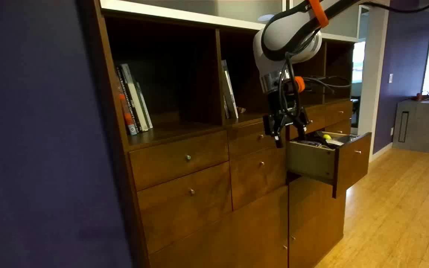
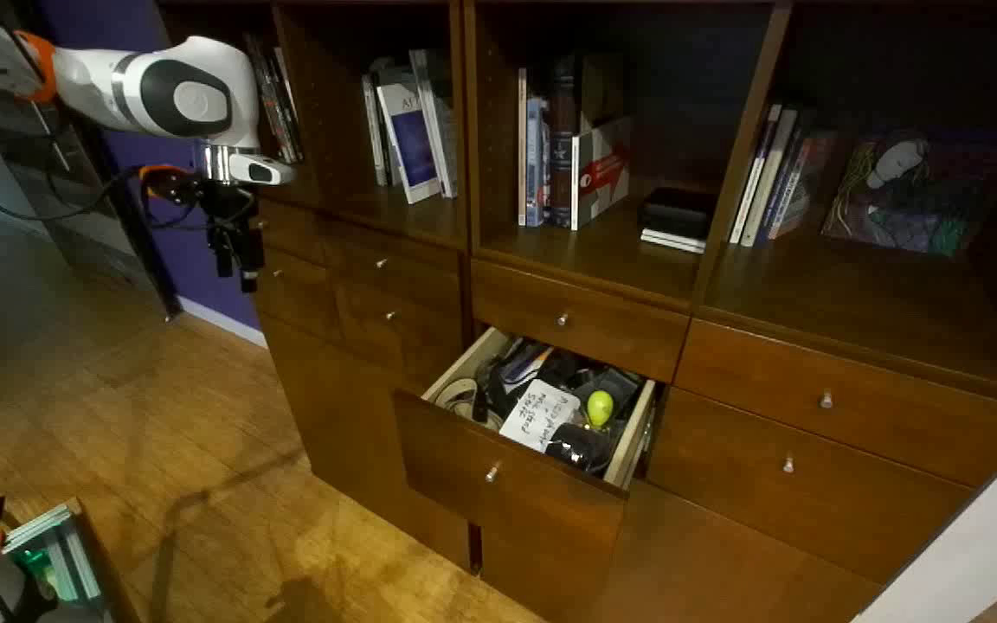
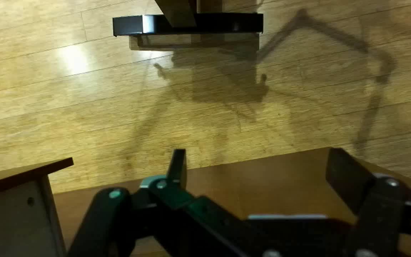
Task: Remove the yellow object from the drawer
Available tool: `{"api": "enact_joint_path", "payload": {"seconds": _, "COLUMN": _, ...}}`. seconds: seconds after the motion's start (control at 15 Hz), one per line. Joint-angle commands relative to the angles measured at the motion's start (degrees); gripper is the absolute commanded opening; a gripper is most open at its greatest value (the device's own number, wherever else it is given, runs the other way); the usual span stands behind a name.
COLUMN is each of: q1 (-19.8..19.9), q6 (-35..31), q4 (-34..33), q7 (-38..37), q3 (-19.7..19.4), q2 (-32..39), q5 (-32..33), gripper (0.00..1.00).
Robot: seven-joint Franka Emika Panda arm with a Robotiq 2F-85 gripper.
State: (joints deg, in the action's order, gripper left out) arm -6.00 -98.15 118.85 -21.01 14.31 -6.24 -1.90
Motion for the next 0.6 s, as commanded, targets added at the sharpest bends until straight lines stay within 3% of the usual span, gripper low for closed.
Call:
{"api": "enact_joint_path", "payload": {"seconds": 0.0, "q1": -1.2, "q6": 0.1, "q4": -0.1, "q7": -0.1, "q3": -1.1, "q2": 0.1, "q5": 0.1, "gripper": 1.0}}
{"api": "enact_joint_path", "payload": {"seconds": 0.4, "q1": -1.2, "q6": 0.1, "q4": -0.1, "q7": -0.1, "q3": -1.1, "q2": 0.1, "q5": 0.1, "gripper": 1.0}}
{"api": "enact_joint_path", "payload": {"seconds": 0.53, "q1": -0.3, "q6": -2.7, "q4": 2.0, "q7": 1.0, "q3": -2.4, "q2": -2.1, "q5": 1.2, "gripper": 1.0}}
